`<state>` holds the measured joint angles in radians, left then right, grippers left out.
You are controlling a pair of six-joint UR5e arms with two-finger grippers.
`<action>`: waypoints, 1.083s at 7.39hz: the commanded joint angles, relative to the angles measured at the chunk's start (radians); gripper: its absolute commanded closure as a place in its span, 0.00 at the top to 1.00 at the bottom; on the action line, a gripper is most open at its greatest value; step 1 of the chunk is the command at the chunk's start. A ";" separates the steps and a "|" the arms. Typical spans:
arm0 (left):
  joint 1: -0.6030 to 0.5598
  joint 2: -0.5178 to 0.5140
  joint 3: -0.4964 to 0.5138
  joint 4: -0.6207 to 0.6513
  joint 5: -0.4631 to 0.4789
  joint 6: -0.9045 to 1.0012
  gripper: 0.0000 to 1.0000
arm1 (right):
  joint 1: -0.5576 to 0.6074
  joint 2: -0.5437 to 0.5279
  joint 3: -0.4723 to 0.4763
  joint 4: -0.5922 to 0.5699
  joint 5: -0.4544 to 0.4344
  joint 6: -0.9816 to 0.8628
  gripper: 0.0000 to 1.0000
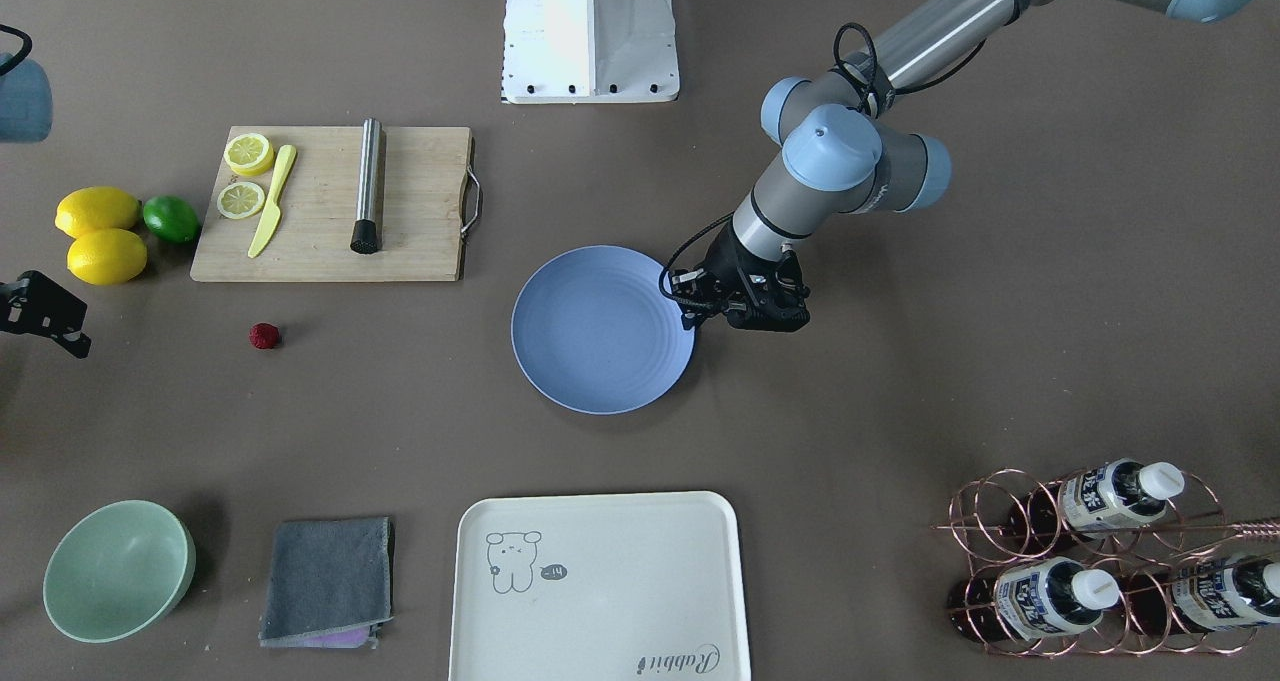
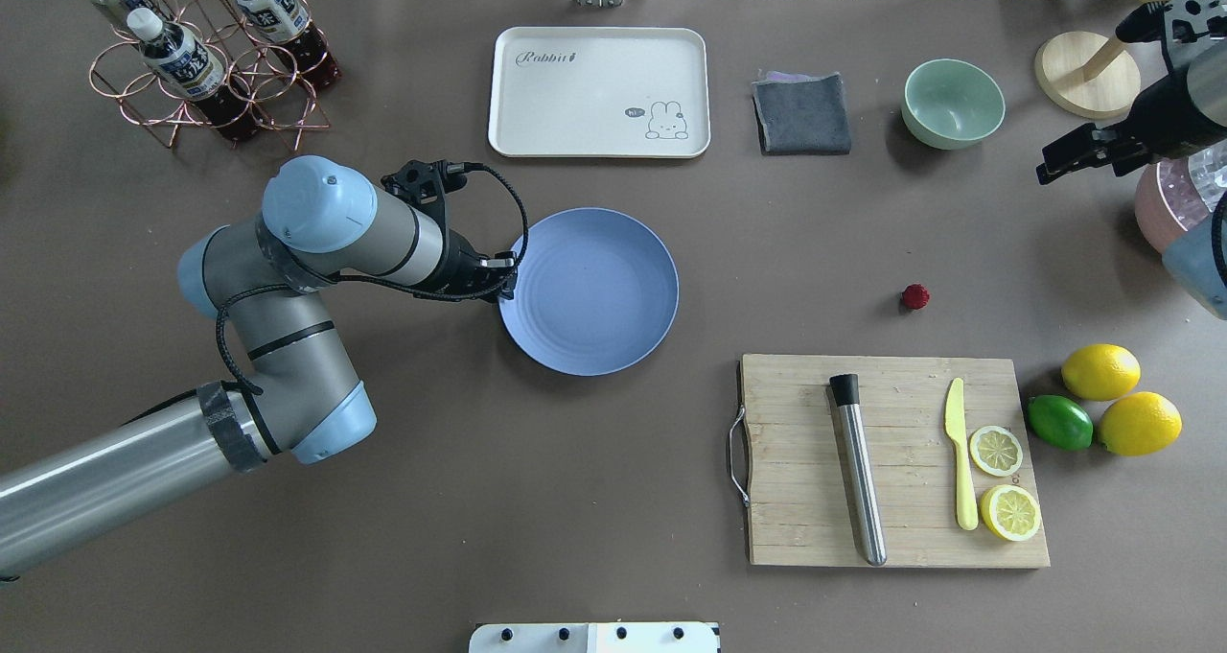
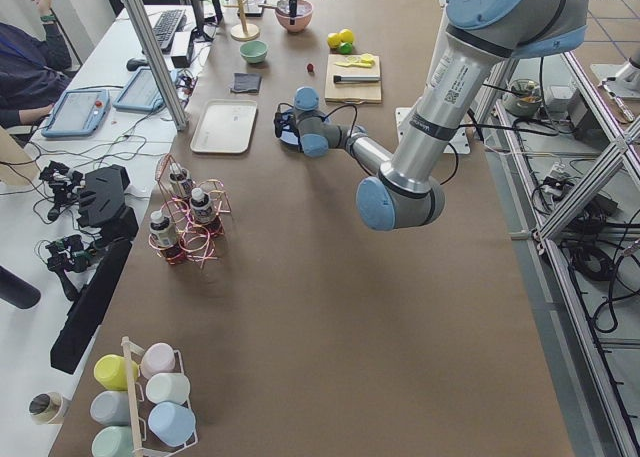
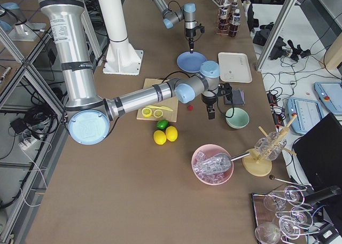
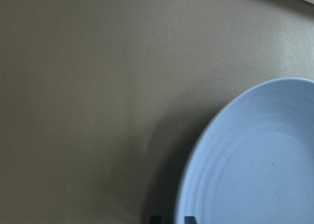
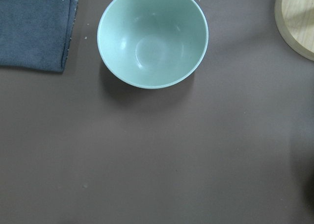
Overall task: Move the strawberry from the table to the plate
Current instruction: 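Push the blue plate with the left gripper toward the table centre, then move the right gripper to the strawberry while the left arm withdraws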
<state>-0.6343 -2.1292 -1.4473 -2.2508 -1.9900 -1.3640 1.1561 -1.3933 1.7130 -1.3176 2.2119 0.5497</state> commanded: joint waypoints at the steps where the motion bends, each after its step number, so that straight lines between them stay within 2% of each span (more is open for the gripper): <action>1: -0.144 0.098 -0.091 0.037 -0.121 0.088 0.98 | -0.053 0.013 0.014 0.001 -0.027 0.108 1.00; 3: -0.301 0.257 -0.180 0.077 -0.237 0.323 0.98 | -0.195 0.089 0.016 -0.003 -0.130 0.299 1.00; 5: -0.514 0.366 -0.183 0.140 -0.381 0.588 0.98 | -0.258 0.097 0.022 -0.005 -0.155 0.358 1.00; 6: -0.621 0.424 -0.183 0.211 -0.407 0.759 0.98 | -0.288 0.093 0.019 -0.006 -0.176 0.367 1.00; 8: -0.817 0.439 -0.174 0.406 -0.402 1.052 0.98 | -0.343 0.090 0.007 -0.011 -0.208 0.394 1.00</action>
<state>-1.3289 -1.7077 -1.6287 -1.9557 -2.3914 -0.5044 0.8465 -1.3006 1.7251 -1.3260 2.0219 0.9313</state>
